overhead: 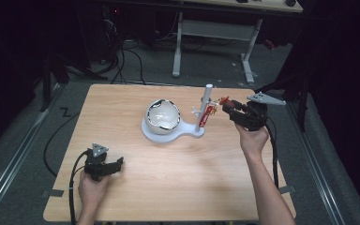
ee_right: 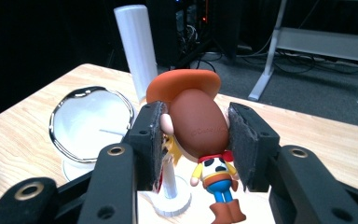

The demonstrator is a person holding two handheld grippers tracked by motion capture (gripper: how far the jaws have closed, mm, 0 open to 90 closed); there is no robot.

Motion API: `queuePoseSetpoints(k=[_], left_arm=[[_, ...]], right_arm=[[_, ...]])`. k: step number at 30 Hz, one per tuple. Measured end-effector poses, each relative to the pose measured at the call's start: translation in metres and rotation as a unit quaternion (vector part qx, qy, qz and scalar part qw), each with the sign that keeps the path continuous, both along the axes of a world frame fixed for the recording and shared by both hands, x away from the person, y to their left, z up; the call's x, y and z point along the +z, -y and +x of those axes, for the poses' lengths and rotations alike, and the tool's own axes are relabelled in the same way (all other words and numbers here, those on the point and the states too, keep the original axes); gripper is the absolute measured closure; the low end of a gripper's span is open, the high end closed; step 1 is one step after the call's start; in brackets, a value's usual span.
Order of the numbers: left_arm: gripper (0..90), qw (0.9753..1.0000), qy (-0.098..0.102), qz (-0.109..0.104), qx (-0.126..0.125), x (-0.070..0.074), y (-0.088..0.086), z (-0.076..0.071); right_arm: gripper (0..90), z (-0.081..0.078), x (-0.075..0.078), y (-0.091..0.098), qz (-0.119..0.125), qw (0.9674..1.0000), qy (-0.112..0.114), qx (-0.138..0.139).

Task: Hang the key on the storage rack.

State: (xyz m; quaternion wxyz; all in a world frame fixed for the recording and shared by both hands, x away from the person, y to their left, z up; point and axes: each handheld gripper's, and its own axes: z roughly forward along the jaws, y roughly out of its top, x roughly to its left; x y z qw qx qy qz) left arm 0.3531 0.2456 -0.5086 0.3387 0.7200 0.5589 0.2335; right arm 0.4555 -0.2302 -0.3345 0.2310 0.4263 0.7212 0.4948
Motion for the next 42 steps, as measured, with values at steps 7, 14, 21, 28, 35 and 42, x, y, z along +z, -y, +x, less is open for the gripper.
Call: queuePoseSetpoints(k=[7, 14, 21, 28, 35, 42], left_arm=[[21.9, 1.0, 0.0, 0.001, 0.0, 0.0, 0.0, 0.0], [21.9, 1.0, 0.0, 0.0, 0.0, 0.0, 0.0, 0.0], [21.9, 1.0, 0.0, -0.003, 0.001, 0.0, -0.001, 0.0], [21.9, 1.0, 0.0, -0.002, 0.001, 0.0, 0.0, 0.0], [21.9, 1.0, 0.0, -0.001, 0.001, 0.0, 0.0, 0.0], [21.9, 1.0, 0.0, 0.003, 0.001, 0.0, 0.0, 0.0]], right_arm=[[57.0, 0.001, -0.01, 0.0, -0.016, 0.9998, -0.009, -0.008], [57.0, 0.002, -0.014, -0.003, -0.023, 0.9996, -0.015, -0.009], [57.0, 0.005, -0.017, -0.005, -0.034, 0.9991, -0.022, -0.011], [56.9, 0.008, -0.025, -0.008, -0.046, 0.9984, -0.029, -0.012], [56.8, 0.009, -0.042, -0.001, -0.029, 0.9984, -0.047, -0.014], [56.6, 0.009, -0.05, -0.005, -0.018, 0.9984, -0.053, -0.005]])
